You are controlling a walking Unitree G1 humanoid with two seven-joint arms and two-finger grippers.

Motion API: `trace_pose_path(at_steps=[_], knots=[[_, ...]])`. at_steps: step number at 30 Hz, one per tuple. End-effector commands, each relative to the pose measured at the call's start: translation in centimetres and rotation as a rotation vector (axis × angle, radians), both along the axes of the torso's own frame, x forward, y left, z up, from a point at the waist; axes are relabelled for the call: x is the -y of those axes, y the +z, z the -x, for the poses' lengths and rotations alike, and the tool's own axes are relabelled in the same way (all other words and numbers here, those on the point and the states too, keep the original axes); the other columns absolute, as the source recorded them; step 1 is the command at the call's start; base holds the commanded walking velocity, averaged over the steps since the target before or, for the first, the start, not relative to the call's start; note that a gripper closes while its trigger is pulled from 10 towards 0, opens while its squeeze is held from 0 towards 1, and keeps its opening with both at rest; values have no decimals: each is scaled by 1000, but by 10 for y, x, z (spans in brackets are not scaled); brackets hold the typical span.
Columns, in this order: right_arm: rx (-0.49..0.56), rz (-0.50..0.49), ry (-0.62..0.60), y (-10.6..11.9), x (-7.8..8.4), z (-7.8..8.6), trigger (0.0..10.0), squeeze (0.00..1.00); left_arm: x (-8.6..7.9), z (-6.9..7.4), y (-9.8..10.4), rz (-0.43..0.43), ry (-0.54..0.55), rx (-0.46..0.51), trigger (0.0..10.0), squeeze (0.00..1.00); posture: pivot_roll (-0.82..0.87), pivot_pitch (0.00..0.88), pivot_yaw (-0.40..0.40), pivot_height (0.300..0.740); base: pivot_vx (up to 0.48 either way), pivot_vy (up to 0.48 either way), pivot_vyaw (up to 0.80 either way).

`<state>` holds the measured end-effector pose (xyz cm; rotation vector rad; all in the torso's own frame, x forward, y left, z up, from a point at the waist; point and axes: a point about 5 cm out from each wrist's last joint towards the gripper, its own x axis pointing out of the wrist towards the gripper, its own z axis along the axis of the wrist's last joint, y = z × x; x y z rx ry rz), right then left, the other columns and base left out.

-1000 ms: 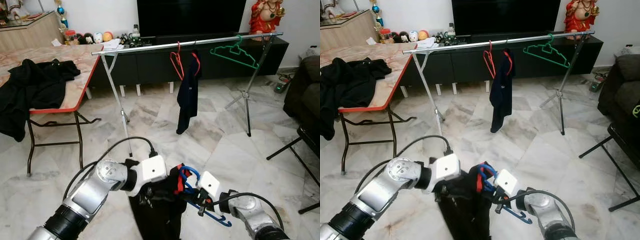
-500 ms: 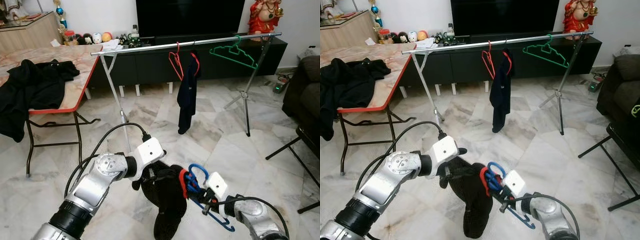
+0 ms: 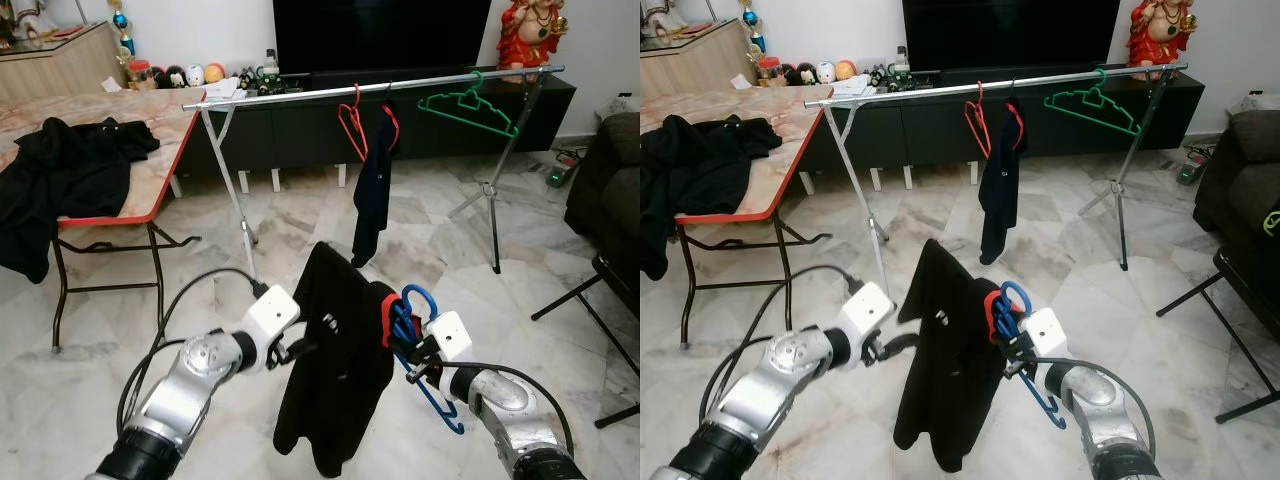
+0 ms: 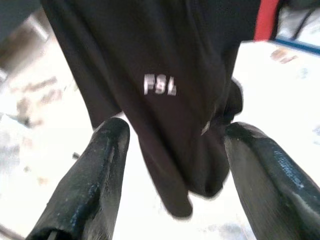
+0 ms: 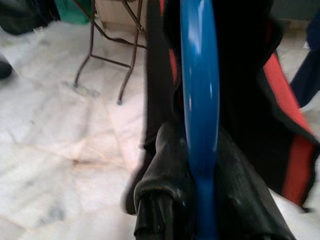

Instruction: Hang hanger

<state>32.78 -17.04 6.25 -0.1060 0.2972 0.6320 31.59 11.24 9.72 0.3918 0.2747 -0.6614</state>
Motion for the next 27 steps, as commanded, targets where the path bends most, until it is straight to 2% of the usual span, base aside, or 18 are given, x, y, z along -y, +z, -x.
trace_pose_path(at_steps=[1,3,5,7,10,12,16,20,22,26,27], knots=[[87,-50,34,22,-11,-10,0,0,0,3,-13,-15,43,-30,10000,0,-38,21,35,740,0,0,0],[85,-50,56,25,-13,-11,0,0,1,0,-18,-6,107,-29,10000,0,-39,19,30,740,0,0,0],[79,-76,74,30,-16,-12,0,0,5,-4,-22,61,184,-44,10000,0,-44,19,29,740,0,0,0],[95,-118,122,40,-17,-12,0,0,16,-5,-20,137,183,-59,10000,0,-51,20,28,740,0,0,0],[102,-110,175,44,-18,-9,0,0,19,-9,-16,148,209,-25,10000,0,-53,20,27,740,0,0,0],[102,-109,172,46,-15,-9,0,0,18,-15,-13,157,267,-4,10000,0,-53,17,22,740,0,0,0],[94,-122,168,46,-12,-8,0,0,21,-18,-13,199,284,-26,10000,0,-50,13,15,740,0,0,0],[88,-127,178,47,-13,-7,0,0,22,-21,-10,219,316,-8,10000,0,-50,7,10,740,0,0,0],[85,-141,200,50,-15,-6,0,0,23,-26,-6,229,366,16,10000,0,-50,5,6,740,0,0,0],[83,-145,209,50,-16,-5,0,0,30,-26,-6,242,333,-4,10000,0,-52,1,0,740,0,0,0],[80,-148,218,51,-15,-5,0,0,37,-24,-8,248,287,-25,10000,0,-51,0,-3,740,0,0,0]])
